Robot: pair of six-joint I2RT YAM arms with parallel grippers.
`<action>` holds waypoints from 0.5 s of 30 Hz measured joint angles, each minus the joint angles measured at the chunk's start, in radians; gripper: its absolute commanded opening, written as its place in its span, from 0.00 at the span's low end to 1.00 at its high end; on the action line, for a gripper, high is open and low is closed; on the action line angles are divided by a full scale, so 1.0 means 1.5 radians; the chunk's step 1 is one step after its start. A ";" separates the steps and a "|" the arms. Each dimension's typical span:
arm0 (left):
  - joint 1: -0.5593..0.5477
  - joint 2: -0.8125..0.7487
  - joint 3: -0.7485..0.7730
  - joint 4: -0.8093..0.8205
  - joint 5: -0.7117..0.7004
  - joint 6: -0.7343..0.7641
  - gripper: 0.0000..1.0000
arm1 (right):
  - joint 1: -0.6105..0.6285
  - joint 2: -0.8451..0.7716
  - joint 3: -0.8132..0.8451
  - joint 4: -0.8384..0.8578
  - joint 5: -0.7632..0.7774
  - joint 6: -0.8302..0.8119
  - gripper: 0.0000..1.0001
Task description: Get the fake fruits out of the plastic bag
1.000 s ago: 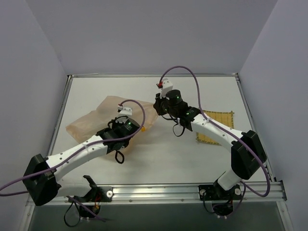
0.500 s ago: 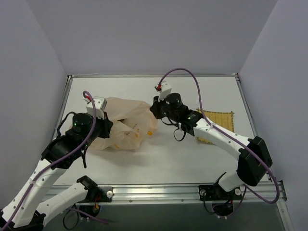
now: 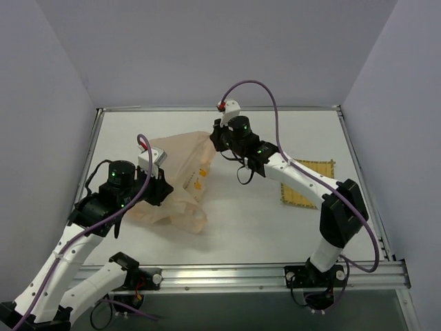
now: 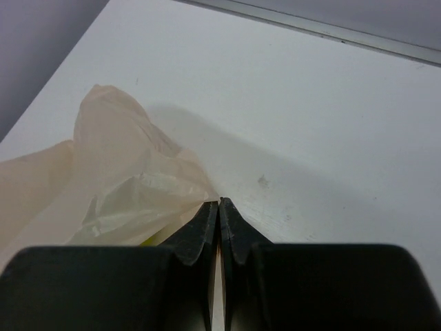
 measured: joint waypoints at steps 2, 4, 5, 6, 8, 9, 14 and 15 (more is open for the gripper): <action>0.003 -0.002 -0.002 -0.001 -0.016 0.009 0.02 | -0.001 0.007 -0.008 -0.007 0.004 0.000 0.00; 0.004 -0.004 -0.002 0.001 -0.040 0.013 0.02 | 0.000 -0.009 -0.043 -0.005 0.013 -0.001 0.00; 0.006 -0.001 -0.002 0.004 -0.050 0.014 0.02 | -0.001 -0.026 -0.067 -0.008 0.019 -0.001 0.00; 0.011 0.010 -0.002 0.010 -0.059 0.016 0.02 | -0.001 -0.048 -0.092 -0.012 0.024 -0.001 0.00; 0.029 0.037 -0.001 0.027 -0.062 0.017 0.02 | -0.003 -0.096 -0.132 -0.030 0.031 0.000 0.00; 0.049 0.061 0.006 0.035 -0.053 0.017 0.02 | -0.005 -0.121 -0.145 -0.035 0.033 0.002 0.00; 0.123 0.222 0.073 0.086 0.003 0.009 0.02 | -0.005 -0.256 -0.208 -0.041 0.034 0.028 0.00; 0.131 0.252 0.078 0.103 0.019 0.007 0.02 | -0.005 -0.279 -0.225 -0.042 0.034 0.034 0.00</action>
